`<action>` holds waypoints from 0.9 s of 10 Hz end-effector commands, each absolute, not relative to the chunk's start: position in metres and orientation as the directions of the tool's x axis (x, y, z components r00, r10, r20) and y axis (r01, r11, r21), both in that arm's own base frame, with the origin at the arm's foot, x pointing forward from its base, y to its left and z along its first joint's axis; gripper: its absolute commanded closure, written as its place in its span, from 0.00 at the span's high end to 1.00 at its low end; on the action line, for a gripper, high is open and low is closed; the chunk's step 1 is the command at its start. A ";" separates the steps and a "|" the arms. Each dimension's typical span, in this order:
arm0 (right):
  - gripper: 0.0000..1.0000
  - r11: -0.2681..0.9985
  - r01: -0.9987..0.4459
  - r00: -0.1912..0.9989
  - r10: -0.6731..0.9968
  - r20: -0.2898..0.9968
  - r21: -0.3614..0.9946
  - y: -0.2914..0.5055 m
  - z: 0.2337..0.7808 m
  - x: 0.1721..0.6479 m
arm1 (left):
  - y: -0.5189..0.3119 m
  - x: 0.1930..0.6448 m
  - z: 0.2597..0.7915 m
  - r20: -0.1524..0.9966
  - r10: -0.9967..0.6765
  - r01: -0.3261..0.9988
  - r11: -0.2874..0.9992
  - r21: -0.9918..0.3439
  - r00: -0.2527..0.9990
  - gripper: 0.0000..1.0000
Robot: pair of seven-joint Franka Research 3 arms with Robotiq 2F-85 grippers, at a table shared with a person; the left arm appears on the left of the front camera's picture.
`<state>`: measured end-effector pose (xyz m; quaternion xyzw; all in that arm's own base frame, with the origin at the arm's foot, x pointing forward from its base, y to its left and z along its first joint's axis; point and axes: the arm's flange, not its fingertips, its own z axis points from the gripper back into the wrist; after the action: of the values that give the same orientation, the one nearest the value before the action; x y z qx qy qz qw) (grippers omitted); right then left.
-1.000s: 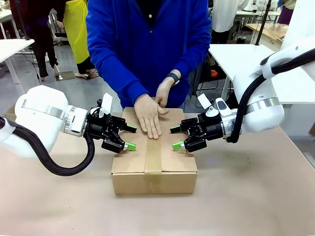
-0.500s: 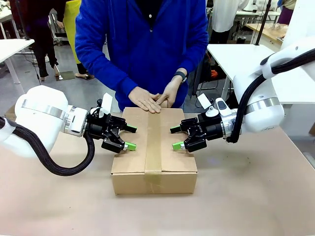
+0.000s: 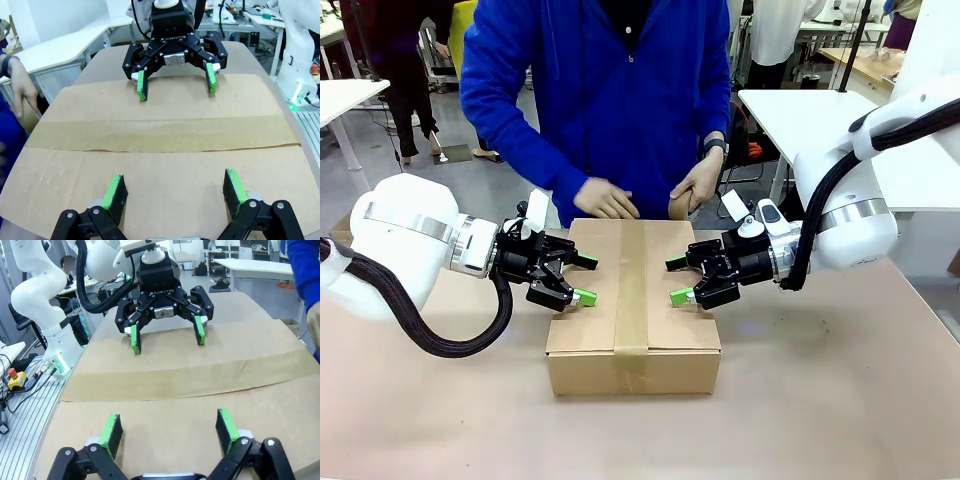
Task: Pack the gift set into the box.
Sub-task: Press and hold the closed box until the human finishes sealing it.
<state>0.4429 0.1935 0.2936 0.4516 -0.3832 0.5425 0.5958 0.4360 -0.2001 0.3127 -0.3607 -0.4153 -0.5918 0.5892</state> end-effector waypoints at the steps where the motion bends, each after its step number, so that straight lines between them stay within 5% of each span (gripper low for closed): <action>1: 1.00 0.004 -0.992 0.118 0.300 0.947 0.122 0.193 0.294 0.443 | -0.199 0.434 0.310 0.917 -0.396 0.996 0.036 0.079 -0.059 1.00; 3: 1.00 0.066 -0.998 0.011 0.160 0.987 0.000 0.132 0.348 0.410 | -0.164 0.417 0.349 0.946 -0.312 0.991 0.066 0.120 -0.093 1.00; 5: 1.00 0.293 -0.952 -0.071 0.085 0.994 -0.093 0.049 0.374 0.368 | -0.095 0.391 0.377 0.977 -0.147 0.980 0.099 0.173 -0.158 1.00; 8: 1.00 0.547 -0.835 -0.025 0.083 0.996 -0.067 -0.013 0.359 0.341 | -0.003 0.373 0.373 0.983 0.112 0.965 0.236 0.113 -0.143 1.00; 9: 1.00 0.389 -0.920 -0.038 0.046 0.998 -0.053 0.001 0.386 0.378 | -0.058 0.382 0.391 0.986 -0.049 0.972 0.171 0.164 -0.158 1.00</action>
<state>0.3781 -0.0379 0.3812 0.3401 -0.6073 0.3784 0.6102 0.3784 -0.0106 0.3889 -0.4183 -0.6041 -0.4593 0.4991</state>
